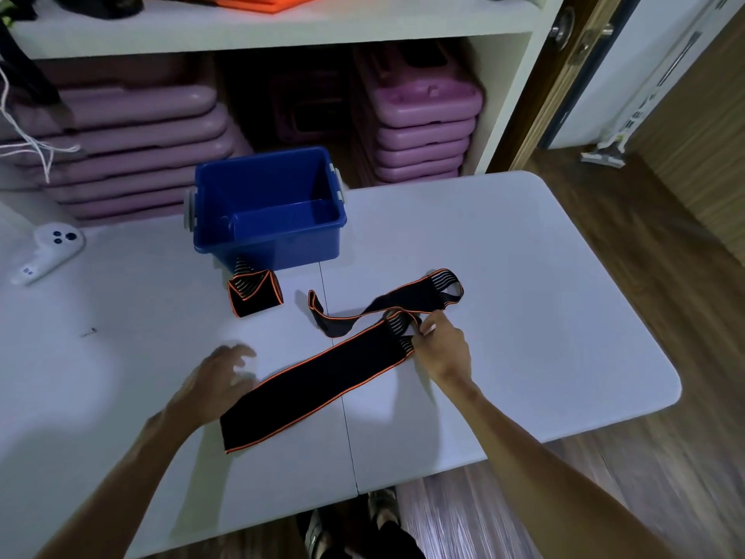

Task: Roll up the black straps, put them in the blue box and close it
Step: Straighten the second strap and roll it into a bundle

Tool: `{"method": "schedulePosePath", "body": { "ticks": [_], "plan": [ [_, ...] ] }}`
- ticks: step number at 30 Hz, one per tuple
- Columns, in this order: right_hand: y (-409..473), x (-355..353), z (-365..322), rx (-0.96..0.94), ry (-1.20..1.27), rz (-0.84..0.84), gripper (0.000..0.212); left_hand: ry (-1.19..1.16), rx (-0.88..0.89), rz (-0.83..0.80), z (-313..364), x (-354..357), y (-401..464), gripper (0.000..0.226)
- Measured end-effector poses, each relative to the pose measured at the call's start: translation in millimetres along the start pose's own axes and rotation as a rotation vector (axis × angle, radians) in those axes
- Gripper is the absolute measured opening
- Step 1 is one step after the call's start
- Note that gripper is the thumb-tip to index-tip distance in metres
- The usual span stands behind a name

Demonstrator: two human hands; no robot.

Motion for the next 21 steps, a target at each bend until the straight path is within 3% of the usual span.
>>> {"method": "schedulePosePath", "body": {
  "ticks": [2, 4, 7, 11, 13, 16, 21],
  "plan": [
    [0.0, -9.6, 8.1, 0.037, 0.01, -0.002, 0.025, -0.025, 0.077, 0.174, 26.5, -1.9, 8.6, 0.036],
    [6.3, -24.8, 14.6, 0.082, 0.026, 0.04, 0.037, -0.158, 0.009, 0.271, 52.3, -1.9, 21.5, 0.035],
    [28.1, -47.8, 21.6, 0.109, 0.055, 0.139, 0.037, -0.337, -0.202, 0.313, 75.5, -0.2, 51.2, 0.055],
    [61.3, -55.1, 21.7, 0.098, -0.027, 0.092, 0.05, -0.2, -0.295, 0.328, 96.9, 3.5, 80.2, 0.078],
    [75.6, -54.1, 17.6, 0.084, -0.088, 0.072, 0.051, -0.156, -0.304, 0.315, 105.5, 6.8, 89.0, 0.067],
    [89.2, -51.0, 15.0, 0.103, -0.145, 0.054, 0.033, -0.135, -0.279, 0.274, 108.8, 9.2, 95.0, 0.027],
    [92.6, -57.8, 16.3, 0.115, -0.088, 0.128, 0.02, -0.261, -0.247, 0.217, 80.9, 14.2, 73.7, 0.029]
  ]
}}
Point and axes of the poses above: each hand's wrist, its own y-axis towards the middle knuckle, its own x-axis out of the palm, z = x × y, the point moved 6 cm from there along y, towards the middle knuckle, and after that the axes turned 9 degrees about -y, right-handed, at the moved point
